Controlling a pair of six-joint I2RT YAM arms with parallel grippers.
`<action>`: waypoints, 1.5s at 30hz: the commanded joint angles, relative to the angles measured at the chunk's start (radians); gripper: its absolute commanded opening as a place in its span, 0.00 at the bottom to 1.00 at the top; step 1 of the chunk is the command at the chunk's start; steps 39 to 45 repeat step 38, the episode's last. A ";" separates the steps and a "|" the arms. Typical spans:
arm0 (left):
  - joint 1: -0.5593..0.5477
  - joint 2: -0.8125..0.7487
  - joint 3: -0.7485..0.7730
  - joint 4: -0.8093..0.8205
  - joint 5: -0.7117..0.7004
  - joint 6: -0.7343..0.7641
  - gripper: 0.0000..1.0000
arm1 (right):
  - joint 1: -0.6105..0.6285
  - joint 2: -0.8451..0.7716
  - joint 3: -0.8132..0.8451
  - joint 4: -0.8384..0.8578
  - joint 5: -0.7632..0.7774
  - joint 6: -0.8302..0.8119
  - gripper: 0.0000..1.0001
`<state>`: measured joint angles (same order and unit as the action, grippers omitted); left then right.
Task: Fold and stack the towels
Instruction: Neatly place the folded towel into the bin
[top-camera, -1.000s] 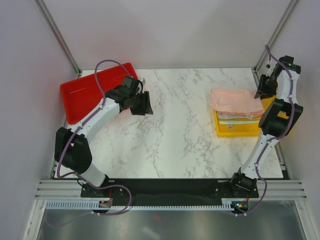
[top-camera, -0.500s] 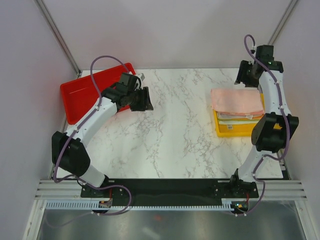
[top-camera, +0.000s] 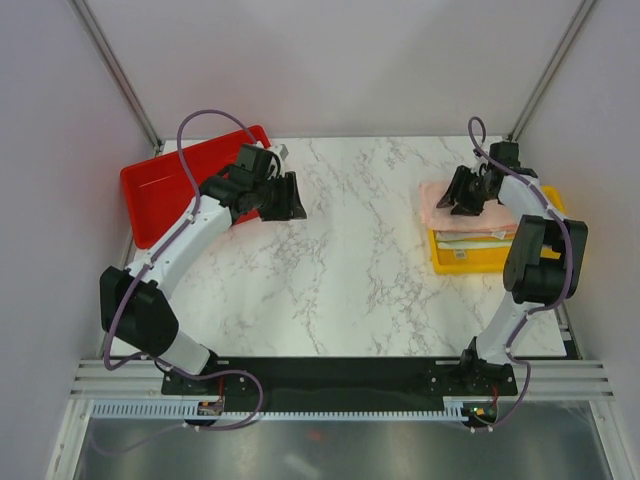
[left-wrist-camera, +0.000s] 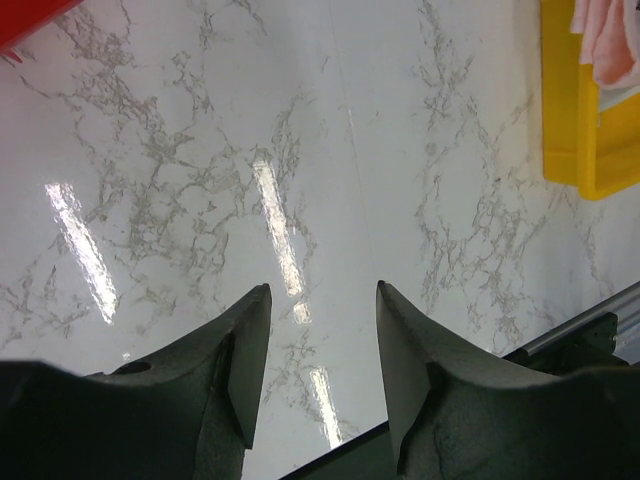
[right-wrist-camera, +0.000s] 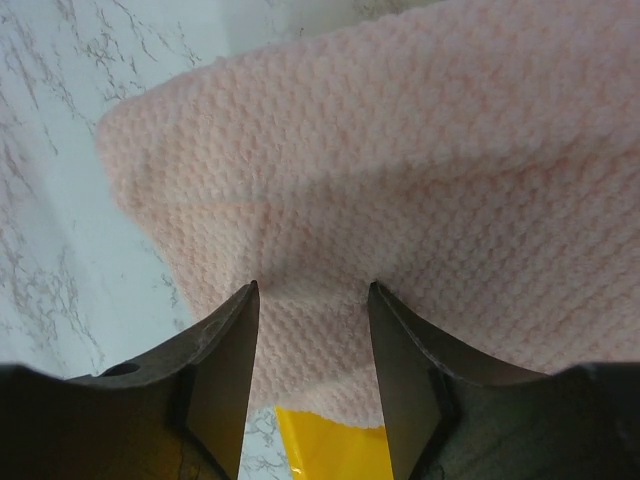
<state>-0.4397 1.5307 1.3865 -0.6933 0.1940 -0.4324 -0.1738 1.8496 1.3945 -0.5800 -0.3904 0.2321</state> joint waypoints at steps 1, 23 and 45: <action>0.006 -0.015 0.032 0.017 0.015 0.014 0.54 | 0.000 -0.049 0.043 0.048 0.024 -0.016 0.55; 0.006 -0.673 -0.118 0.138 0.074 0.066 1.00 | 0.543 -0.965 -0.320 0.149 0.199 0.329 0.98; 0.006 -0.782 -0.167 0.144 0.108 0.084 1.00 | 0.543 -1.165 -0.359 0.151 0.338 0.228 0.98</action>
